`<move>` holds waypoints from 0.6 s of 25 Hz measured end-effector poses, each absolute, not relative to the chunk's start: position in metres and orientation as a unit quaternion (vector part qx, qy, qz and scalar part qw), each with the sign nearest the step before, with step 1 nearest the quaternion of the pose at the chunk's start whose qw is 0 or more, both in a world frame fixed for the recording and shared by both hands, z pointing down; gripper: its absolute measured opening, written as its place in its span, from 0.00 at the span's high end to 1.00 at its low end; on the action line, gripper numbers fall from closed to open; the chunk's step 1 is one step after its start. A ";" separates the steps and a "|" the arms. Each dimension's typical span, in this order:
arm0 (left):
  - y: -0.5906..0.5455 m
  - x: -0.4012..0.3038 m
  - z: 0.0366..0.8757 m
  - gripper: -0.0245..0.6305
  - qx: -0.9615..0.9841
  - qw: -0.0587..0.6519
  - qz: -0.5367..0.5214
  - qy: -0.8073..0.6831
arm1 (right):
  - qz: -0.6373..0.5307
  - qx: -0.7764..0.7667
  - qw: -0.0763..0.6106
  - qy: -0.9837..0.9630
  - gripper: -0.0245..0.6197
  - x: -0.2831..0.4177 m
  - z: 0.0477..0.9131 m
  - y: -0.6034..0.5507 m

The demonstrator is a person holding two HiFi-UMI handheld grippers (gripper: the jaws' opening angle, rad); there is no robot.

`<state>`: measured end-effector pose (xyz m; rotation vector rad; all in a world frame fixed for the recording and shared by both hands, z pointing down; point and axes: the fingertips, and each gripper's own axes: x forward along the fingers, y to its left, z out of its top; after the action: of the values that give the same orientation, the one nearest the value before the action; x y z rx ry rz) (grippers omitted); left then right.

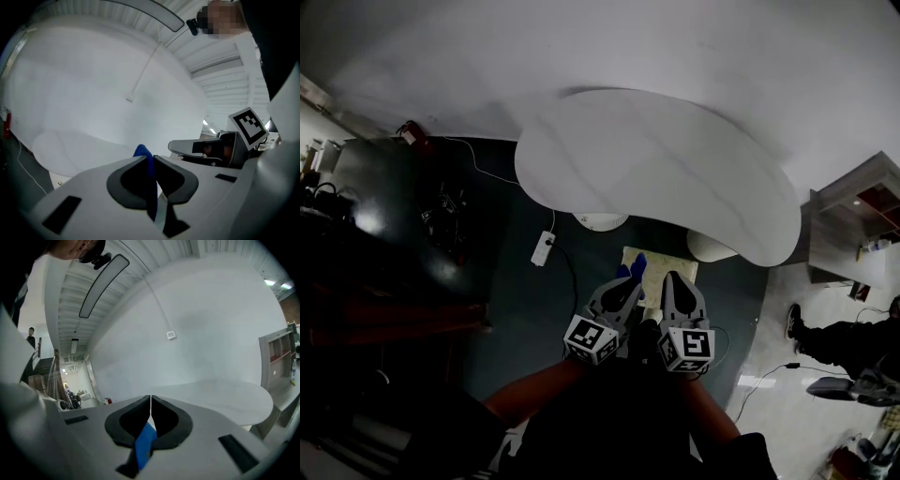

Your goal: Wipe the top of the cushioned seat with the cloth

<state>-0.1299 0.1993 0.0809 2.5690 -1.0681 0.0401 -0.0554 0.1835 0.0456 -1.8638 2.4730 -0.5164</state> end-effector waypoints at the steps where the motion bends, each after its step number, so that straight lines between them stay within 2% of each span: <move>1: 0.198 -0.139 0.071 0.89 0.907 0.167 0.016 -0.387 | -0.161 -0.589 0.000 0.792 0.90 -0.063 0.036 0.183; 9: 0.181 -0.194 -0.014 0.89 0.890 0.082 -0.010 -0.448 | -0.113 -0.552 -0.030 0.826 0.90 -0.118 -0.016 0.179; 15: 0.175 -0.202 -0.040 0.89 0.897 0.069 -0.017 -0.436 | -0.099 -0.553 -0.027 0.827 0.90 -0.125 -0.036 0.184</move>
<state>-0.2019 0.1747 -0.0401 2.7008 -1.3132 -0.0507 -0.1247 0.1839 -0.0356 -1.7664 2.6432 -0.3175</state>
